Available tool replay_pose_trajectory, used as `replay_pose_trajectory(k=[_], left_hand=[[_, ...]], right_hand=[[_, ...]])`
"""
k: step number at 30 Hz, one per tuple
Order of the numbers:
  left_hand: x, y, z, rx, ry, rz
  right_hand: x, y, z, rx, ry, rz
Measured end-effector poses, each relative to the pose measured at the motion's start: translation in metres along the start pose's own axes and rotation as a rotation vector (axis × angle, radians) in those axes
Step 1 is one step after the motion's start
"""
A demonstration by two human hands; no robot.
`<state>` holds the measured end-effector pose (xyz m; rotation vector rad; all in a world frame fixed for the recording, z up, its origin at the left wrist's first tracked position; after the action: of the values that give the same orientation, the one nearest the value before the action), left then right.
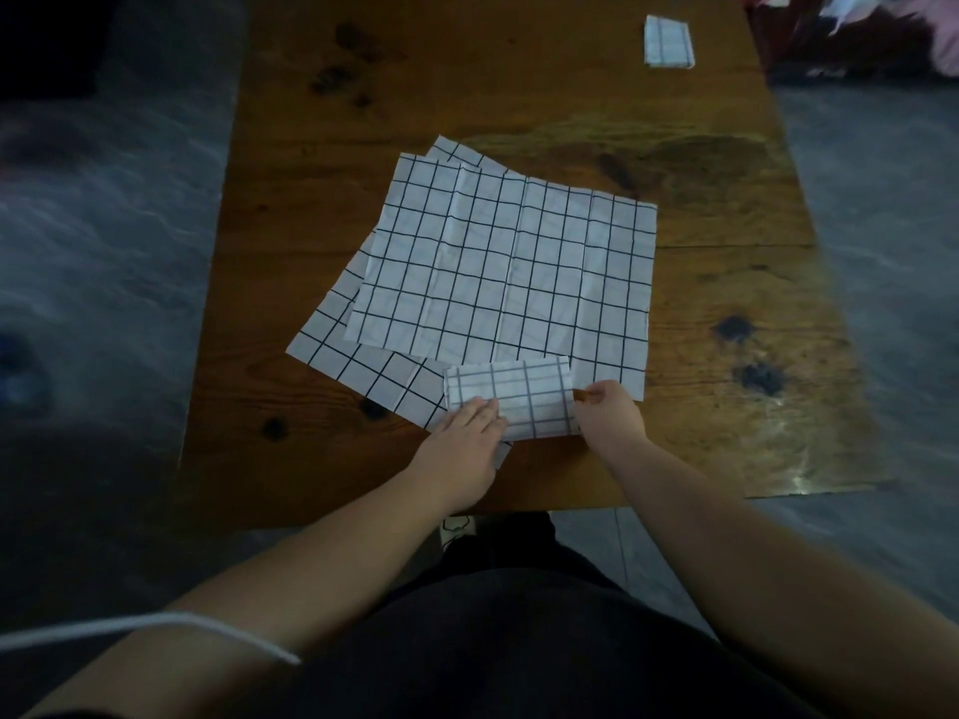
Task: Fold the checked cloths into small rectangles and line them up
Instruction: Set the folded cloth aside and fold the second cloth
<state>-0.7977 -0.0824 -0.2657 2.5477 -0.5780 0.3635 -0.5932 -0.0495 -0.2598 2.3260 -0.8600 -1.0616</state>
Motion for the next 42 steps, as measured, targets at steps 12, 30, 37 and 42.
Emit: replay_pose_trajectory(k=[12, 30, 37, 42], left_hand=[[-0.002, -0.003, -0.002, 0.043, 0.005, 0.017], [-0.007, -0.002, -0.005, 0.056, 0.0, 0.044], [-0.01, -0.009, -0.009, 0.001, -0.021, 0.084], [-0.011, -0.011, -0.012, 0.022, -0.019, 0.087]], right_hand=[[-0.01, -0.009, 0.007, -0.145, 0.058, 0.127], [-0.007, 0.003, 0.006, -0.03, -0.087, 0.1], [-0.008, 0.005, 0.003, -0.035, -0.101, 0.074], [-0.016, 0.013, 0.011, -0.029, -0.149, 0.021]])
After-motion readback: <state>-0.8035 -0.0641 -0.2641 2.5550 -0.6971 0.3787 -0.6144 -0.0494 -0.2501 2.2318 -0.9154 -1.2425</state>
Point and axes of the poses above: each hand's wrist, its own y-axis away from the middle knuckle, its own z-axis out of the palm, x = y × z, the point moved 6 cm from there along -y, towards the middle knuckle, and after that the axes turned 2 degrees about x, right-handed, at the moved point
